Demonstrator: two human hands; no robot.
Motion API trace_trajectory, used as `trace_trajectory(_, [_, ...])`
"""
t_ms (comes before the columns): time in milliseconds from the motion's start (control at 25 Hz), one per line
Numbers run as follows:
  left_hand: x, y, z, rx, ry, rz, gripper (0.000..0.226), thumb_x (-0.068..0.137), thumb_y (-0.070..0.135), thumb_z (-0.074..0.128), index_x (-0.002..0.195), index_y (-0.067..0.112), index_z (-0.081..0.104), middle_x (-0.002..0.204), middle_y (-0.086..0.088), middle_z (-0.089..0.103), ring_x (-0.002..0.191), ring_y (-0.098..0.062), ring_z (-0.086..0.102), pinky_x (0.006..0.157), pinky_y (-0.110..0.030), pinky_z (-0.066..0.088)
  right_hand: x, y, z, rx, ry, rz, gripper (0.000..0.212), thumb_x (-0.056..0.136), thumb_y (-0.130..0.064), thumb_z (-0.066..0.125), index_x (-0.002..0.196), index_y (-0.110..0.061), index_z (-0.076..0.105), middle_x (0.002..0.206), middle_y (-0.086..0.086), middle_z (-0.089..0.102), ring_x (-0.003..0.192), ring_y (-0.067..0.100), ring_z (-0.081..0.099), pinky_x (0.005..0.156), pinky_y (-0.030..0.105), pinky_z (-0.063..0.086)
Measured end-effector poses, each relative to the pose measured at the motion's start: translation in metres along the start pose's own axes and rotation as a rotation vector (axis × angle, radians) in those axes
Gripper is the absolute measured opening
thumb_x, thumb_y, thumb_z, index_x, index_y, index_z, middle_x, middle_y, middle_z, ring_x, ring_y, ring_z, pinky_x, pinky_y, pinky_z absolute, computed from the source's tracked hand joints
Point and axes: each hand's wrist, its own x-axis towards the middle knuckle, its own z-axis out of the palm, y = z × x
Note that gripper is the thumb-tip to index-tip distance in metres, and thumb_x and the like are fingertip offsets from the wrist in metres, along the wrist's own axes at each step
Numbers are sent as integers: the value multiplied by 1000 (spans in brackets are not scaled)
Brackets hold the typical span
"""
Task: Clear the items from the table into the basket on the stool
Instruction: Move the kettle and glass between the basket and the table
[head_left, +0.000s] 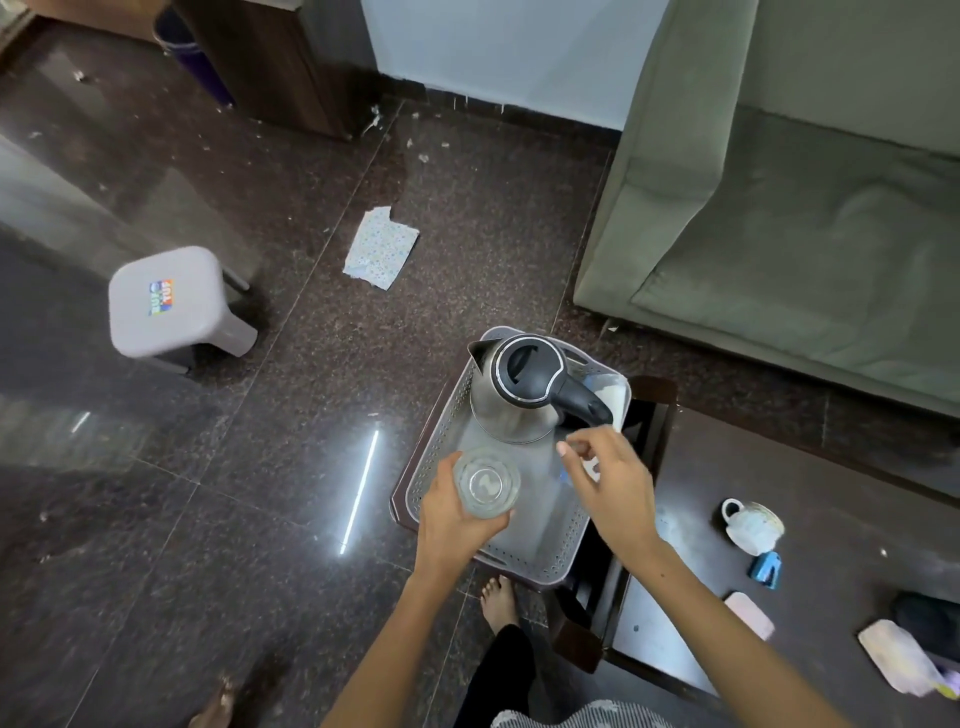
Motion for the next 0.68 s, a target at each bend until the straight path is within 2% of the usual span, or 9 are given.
trace_trajectory(120, [-3, 0, 1, 30, -11, 5, 81, 47, 39, 85, 114, 32, 41, 102, 9, 61, 92, -14, 60, 79, -32, 52, 16, 21, -1, -28, 126, 23, 30, 85, -34, 66, 102, -13, 55, 103, -2, 54, 94, 11, 51, 71, 23, 46])
trace_trajectory(200, [-4, 0, 2, 31, -16, 1, 79, 47, 38, 86, 111, 35, 39, 100, 9, 60, 90, -13, 60, 75, -26, 50, 27, 36, 8, -23, 66, 60, 44, 81, -35, 71, 111, -10, 51, 111, 4, 51, 102, 16, 48, 82, 27, 45])
trace_trajectory(280, [-5, 1, 3, 28, -25, -9, 78, 47, 37, 86, 109, 36, 39, 99, 10, 60, 88, -12, 60, 74, -24, 48, 37, 46, 18, -13, -46, 135, 52, 77, -37, 74, 113, -9, 50, 110, 7, 53, 101, 21, 50, 81, 32, 46])
trace_trajectory(360, [-3, 2, 3, 32, -23, -14, 79, 46, 37, 86, 111, 33, 41, 99, 9, 61, 88, -13, 61, 76, -27, 50, 49, 50, 22, -17, -124, 200, 44, 74, -39, 76, 97, -10, 51, 90, 5, 58, 82, 22, 55, 65, 30, 45])
trace_trajectory(400, [-2, 3, 4, 33, -18, -13, 80, 46, 37, 86, 112, 31, 42, 99, 8, 62, 88, -14, 61, 77, -28, 51, 57, 49, 22, 14, -143, 221, 39, 72, -38, 78, 83, -13, 51, 75, 2, 56, 69, 20, 54, 57, 25, 41])
trace_trajectory(480, [0, 5, 4, 45, -16, -10, 80, 46, 34, 86, 113, 29, 43, 98, 9, 60, 86, -13, 59, 75, -26, 48, 73, 46, 19, 142, -188, 239, 39, 68, -24, 83, 60, -21, 45, 53, -6, 44, 50, 7, 45, 48, 15, 31])
trace_trajectory(560, [0, 6, 4, 48, -11, -17, 79, 47, 33, 87, 113, 26, 44, 97, 9, 60, 85, -13, 58, 74, -24, 46, 79, 43, 22, 269, -255, 242, 45, 66, -9, 81, 49, -25, 43, 46, -9, 40, 43, 1, 40, 48, 16, 28])
trace_trajectory(680, [-2, 5, 2, 32, 5, -8, 81, 47, 31, 87, 115, 25, 45, 100, 7, 61, 88, -15, 60, 76, -26, 48, 74, 39, 33, 326, -205, 258, 41, 63, -11, 79, 47, -15, 42, 46, -1, 38, 46, 6, 35, 50, 26, 28])
